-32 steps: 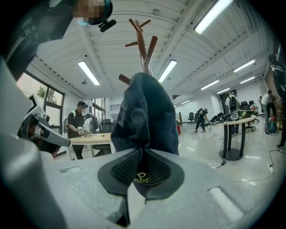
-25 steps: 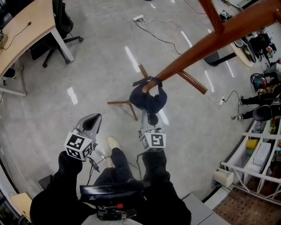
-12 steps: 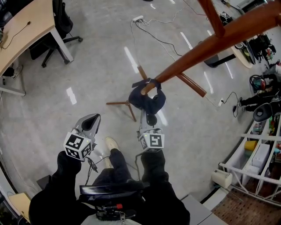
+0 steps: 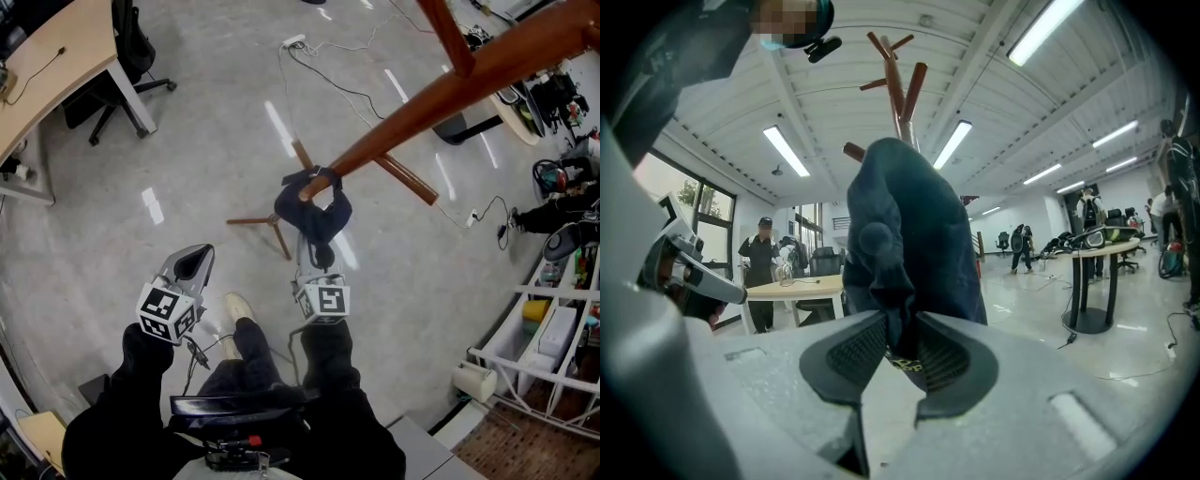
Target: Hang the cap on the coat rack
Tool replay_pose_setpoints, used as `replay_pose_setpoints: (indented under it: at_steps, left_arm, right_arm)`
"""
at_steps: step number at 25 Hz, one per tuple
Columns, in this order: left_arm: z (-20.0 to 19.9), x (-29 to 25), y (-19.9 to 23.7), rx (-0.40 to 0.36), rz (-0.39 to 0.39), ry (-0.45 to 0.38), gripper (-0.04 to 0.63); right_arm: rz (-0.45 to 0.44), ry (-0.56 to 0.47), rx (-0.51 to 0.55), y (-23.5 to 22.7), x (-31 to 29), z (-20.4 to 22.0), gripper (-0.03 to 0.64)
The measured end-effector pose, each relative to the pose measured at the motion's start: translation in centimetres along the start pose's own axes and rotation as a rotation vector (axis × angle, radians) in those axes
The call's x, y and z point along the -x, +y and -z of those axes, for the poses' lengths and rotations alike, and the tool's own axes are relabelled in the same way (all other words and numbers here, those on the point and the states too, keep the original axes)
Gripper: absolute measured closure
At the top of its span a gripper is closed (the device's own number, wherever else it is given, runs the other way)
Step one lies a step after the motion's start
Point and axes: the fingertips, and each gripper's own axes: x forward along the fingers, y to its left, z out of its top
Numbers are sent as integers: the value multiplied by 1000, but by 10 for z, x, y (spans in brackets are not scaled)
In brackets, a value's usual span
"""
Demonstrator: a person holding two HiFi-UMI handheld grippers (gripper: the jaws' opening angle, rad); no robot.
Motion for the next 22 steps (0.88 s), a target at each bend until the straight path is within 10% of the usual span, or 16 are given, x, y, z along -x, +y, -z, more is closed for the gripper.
replay_pose_setpoints:
  at_steps: [22]
  left_arm:
    - [2, 16, -17, -22, -14, -8, 592]
  right_arm:
    - [-34, 11, -27, 8, 23, 2, 411]
